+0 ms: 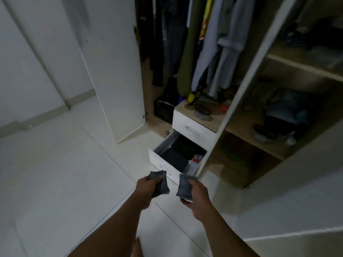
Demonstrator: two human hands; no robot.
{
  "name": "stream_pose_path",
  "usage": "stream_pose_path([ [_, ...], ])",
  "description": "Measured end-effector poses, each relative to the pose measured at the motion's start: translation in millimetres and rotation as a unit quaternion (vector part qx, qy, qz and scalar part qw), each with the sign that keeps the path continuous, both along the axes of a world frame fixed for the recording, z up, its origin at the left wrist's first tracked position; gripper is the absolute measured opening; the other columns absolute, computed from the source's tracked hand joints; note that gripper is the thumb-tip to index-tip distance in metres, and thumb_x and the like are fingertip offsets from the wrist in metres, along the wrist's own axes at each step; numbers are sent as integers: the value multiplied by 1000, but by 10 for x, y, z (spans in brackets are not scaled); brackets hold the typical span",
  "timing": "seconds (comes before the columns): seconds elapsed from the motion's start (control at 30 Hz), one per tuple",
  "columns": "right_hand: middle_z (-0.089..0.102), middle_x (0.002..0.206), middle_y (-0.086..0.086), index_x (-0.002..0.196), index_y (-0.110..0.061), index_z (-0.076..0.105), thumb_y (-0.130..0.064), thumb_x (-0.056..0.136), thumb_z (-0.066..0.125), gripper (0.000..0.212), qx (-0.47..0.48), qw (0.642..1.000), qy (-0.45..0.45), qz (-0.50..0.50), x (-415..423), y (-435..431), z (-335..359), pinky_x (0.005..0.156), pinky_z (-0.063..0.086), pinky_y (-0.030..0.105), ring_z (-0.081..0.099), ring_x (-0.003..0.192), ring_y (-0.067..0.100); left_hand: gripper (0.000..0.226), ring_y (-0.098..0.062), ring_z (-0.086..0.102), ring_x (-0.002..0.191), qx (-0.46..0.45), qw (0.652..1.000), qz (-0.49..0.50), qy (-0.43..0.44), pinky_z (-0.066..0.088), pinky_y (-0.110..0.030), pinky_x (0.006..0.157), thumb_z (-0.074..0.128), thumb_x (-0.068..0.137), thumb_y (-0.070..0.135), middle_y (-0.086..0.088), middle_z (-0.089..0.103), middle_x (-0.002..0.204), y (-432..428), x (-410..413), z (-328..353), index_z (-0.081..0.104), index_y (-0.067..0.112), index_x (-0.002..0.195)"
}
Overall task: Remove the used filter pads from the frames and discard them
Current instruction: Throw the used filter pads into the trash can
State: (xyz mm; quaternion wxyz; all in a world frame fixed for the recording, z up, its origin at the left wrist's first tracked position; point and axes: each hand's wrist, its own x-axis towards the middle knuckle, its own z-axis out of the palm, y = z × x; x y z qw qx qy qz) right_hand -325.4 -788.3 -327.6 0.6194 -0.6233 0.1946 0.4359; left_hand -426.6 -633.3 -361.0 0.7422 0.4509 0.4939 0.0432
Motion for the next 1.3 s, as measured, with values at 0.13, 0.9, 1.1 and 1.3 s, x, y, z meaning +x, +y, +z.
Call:
stream_pose_path([
  [0.13, 59, 118, 15, 129, -14, 52, -18, 100, 53, 30, 40, 997, -37, -52, 2, -800, 208, 68, 56, 41, 61, 96, 34, 44, -43, 69, 97, 1, 997, -59, -42, 55, -56, 90, 77, 82, 12, -25, 71, 107, -621, 142, 327, 62, 3, 123],
  [0.9, 62, 119, 6, 121, -19, 57, -28, 102, 50, 22, -20, 875, -129, -467, 119, -3795, 501, 76, 56, 40, 62, 108, 25, 34, -31, 67, 96, 19, 849, -529, 0, 57, -34, 62, 58, 96, 33, -14, 67, 113, -3824, 1961, 593, 58, 13, 124],
  [1.1, 65, 118, 10, 122, -18, 58, -11, 94, 57, 28, -18, 796, -141, -588, -111, -4418, 540, 81, 57, 46, 63, 108, 30, 32, -31, 67, 94, -20, 793, -608, -37, 57, -30, 56, 65, 90, 9, -20, 65, 114, -4622, 2106, 635, 58, 7, 121],
  [1.3, 65, 118, 19, 118, -12, 60, 4, 95, 51, 29, -33, 735, -141, -662, -188, -4967, 550, 92, 55, 50, 64, 107, 36, 44, -31, 67, 101, -43, 738, -672, -39, 58, -33, 65, 70, 87, 6, -18, 65, 120, -5330, 2345, 591, 58, 11, 130],
])
